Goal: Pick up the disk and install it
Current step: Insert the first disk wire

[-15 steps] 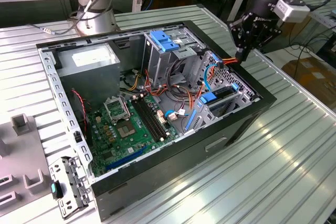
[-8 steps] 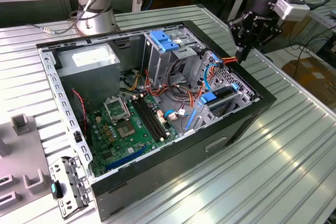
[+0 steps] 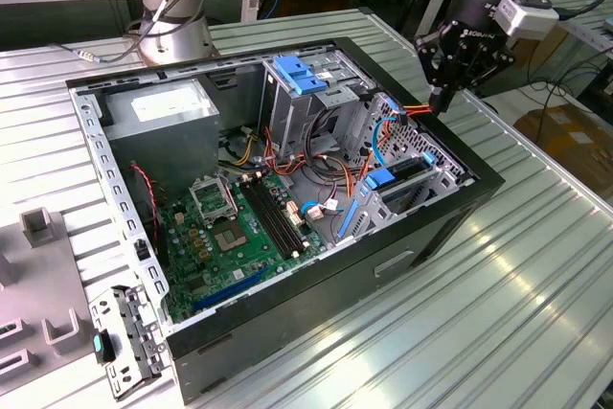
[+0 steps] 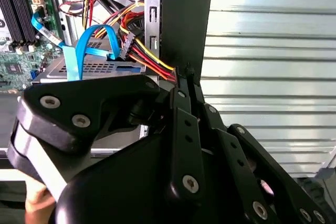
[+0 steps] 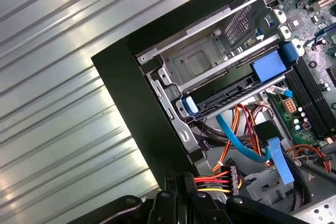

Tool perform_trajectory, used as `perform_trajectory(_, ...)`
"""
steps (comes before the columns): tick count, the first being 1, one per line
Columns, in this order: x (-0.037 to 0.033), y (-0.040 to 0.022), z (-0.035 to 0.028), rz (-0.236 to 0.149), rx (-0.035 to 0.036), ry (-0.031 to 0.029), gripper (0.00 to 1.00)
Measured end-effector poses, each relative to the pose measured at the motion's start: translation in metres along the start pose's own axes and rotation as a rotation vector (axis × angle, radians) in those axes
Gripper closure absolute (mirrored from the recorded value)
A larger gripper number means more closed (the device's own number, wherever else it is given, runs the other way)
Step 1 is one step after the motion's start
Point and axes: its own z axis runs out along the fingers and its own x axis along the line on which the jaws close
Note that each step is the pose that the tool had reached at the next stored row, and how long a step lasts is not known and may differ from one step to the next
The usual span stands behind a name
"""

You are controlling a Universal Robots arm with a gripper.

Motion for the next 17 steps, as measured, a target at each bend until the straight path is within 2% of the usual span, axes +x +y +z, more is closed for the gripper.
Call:
perform_trajectory(2, -0.0002, 0.0001, 0.0003, 0.034, -0.0021, -0.0007, 0.84)
perform_trajectory(6, -0.008, 0.0051, 0.0, 0.039, -0.0024, -0.0009, 0.84)
perform_trajectory(8, -0.0098, 0.0063, 0.0, 0.041, -0.0023, -0.001, 0.84)
perform_trajectory(13, -0.01, 0.0064, -0.0001, 0.117, -0.0071, -0.0024, 0.84)
perform_trajectory(17, -0.0141, 0.0098, -0.0002, 0.122, -0.0076, -0.0025, 0.84)
